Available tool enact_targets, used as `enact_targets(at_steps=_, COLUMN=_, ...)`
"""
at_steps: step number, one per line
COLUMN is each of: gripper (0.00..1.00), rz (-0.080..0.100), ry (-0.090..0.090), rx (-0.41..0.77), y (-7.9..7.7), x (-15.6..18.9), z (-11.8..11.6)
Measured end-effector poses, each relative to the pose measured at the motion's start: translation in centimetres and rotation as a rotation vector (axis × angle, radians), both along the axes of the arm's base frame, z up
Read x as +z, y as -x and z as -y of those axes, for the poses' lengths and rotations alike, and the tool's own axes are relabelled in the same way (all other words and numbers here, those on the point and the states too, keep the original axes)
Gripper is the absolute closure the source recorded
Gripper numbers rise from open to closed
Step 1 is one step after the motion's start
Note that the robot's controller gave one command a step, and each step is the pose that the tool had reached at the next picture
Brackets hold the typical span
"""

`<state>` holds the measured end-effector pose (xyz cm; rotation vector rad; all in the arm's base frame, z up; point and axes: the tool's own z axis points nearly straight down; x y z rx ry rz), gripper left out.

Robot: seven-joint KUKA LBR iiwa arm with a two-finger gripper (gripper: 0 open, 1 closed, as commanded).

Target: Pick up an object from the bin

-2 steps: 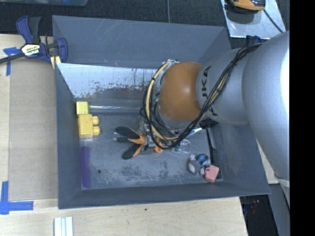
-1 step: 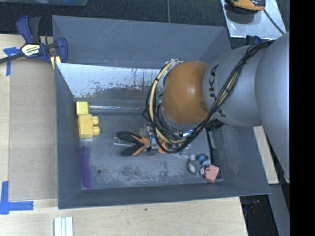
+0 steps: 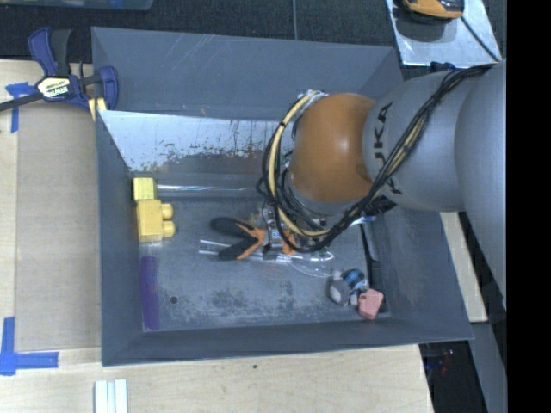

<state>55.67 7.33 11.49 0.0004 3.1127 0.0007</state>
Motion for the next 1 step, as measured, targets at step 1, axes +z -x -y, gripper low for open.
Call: enact_targets(at_steps=1, gripper=1.00, rz=-0.006, ry=-0.001, rx=0.001, y=-1.30, x=6.81, z=-0.60)
